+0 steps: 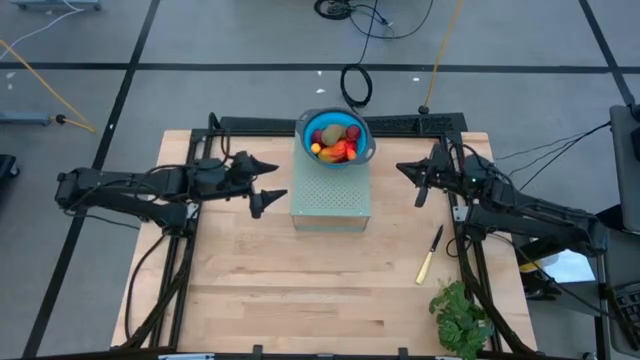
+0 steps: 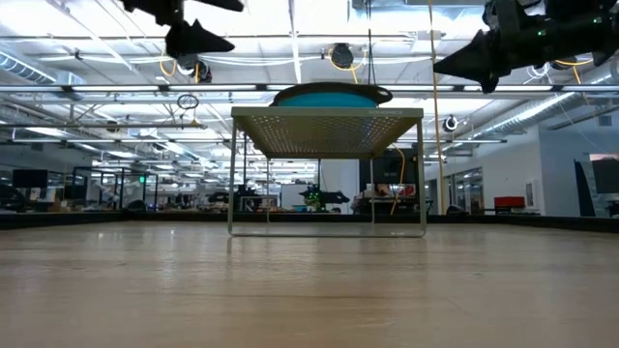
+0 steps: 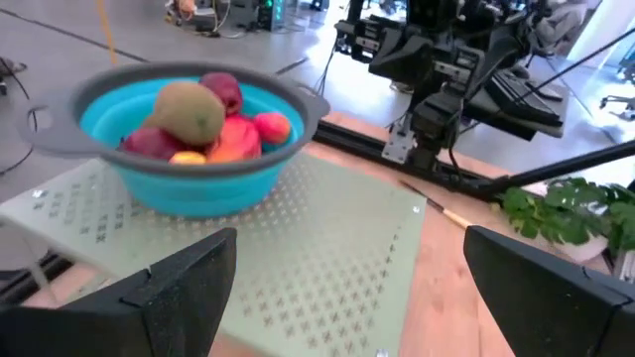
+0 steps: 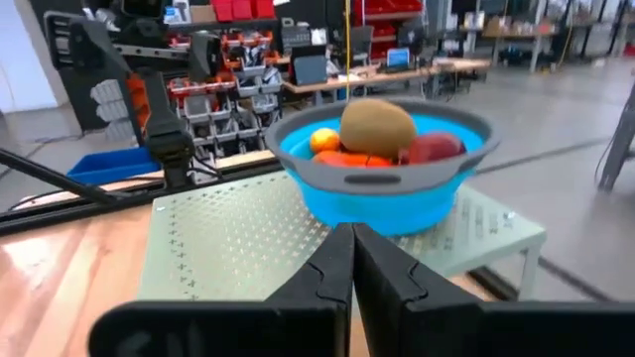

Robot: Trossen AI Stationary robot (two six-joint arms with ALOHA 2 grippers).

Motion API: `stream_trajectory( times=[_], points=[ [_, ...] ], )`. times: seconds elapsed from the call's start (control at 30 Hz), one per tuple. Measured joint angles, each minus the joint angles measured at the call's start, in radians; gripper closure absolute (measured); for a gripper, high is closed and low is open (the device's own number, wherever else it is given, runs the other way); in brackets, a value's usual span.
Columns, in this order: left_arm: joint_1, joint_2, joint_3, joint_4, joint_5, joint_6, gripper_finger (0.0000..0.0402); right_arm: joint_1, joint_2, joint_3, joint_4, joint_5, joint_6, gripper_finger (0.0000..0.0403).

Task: Pick & Place Fruit
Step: Put the kitchen knife on the shelf

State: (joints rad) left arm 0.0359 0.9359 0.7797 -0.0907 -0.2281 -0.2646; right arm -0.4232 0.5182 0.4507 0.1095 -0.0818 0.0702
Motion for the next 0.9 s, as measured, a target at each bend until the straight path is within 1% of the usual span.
stream_trajectory(
  times=[0.27, 0.33, 0.57, 0.77, 0.9],
  points=[
    [-0.014, -0.158, -0.119, -0.008, 0.000, 0.023, 0.0009, 0.000, 0.055, 0.000, -0.017, 0.007, 0.118, 0.0399],
    [-0.015, -0.200, -0.153, -0.009, 0.000, 0.027, 0.0009, 0.000, 0.066, 0.000, -0.017, 0.025, 0.153, 0.0400],
    [-0.015, -0.344, -0.258, -0.009, 0.002, 0.022, 0.0009, 0.000, 0.079, 0.000, -0.017, 0.033, 0.215, 0.0402],
    [-0.015, -0.451, -0.324, -0.009, 0.014, 0.042, 0.0009, 0.000, 0.081, 0.000, -0.017, 0.030, 0.309, 0.0402],
    [-0.015, -0.516, -0.366, -0.010, 0.014, 0.046, 0.0009, 0.000, 0.090, 0.023, -0.044, 0.029, 0.337, 0.0402]
  ],
)
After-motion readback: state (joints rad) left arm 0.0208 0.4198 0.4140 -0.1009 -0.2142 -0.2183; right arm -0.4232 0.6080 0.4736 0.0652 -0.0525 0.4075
